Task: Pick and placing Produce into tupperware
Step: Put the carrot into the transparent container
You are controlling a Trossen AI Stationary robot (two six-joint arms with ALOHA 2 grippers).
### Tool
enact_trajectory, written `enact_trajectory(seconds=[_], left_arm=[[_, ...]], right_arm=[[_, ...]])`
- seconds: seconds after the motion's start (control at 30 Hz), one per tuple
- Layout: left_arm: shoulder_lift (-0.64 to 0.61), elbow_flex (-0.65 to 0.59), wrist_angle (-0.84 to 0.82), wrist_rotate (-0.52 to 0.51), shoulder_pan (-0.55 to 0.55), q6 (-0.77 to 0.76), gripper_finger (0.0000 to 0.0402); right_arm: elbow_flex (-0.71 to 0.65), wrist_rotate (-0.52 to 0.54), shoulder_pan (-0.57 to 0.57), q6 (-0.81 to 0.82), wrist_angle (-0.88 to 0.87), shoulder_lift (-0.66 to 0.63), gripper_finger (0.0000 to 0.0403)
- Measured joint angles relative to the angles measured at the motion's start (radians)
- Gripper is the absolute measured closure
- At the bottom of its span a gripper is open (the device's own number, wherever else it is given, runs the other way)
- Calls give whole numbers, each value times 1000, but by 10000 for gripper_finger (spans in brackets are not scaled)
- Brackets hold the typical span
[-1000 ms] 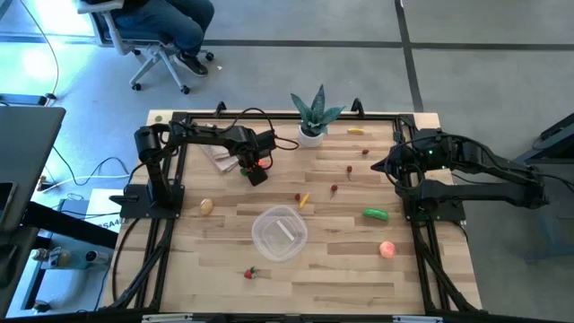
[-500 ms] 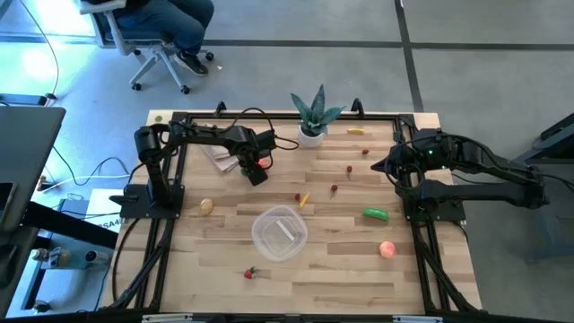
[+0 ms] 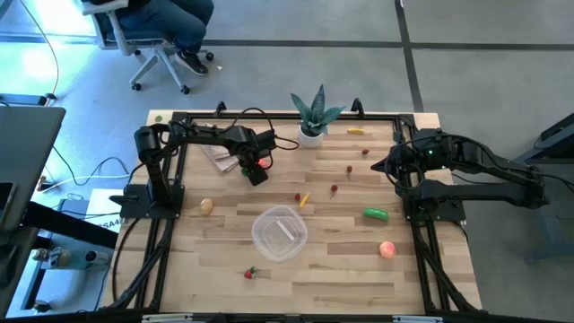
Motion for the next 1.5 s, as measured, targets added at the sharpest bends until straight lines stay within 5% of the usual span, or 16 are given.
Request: enact_trajectory(seconds=[0.97,1.27,1.5], left_arm=[[-59,57,-81,-16,-3,30,234],[-230,70,-101,20,-51,2,234],[-389,70,-43,52,-214,-34,234]], right_arm=[[0,0,0,0,0,0,402],[0,-2,0,0,0,0,402],[0,-2,0,0,0,0,402]])
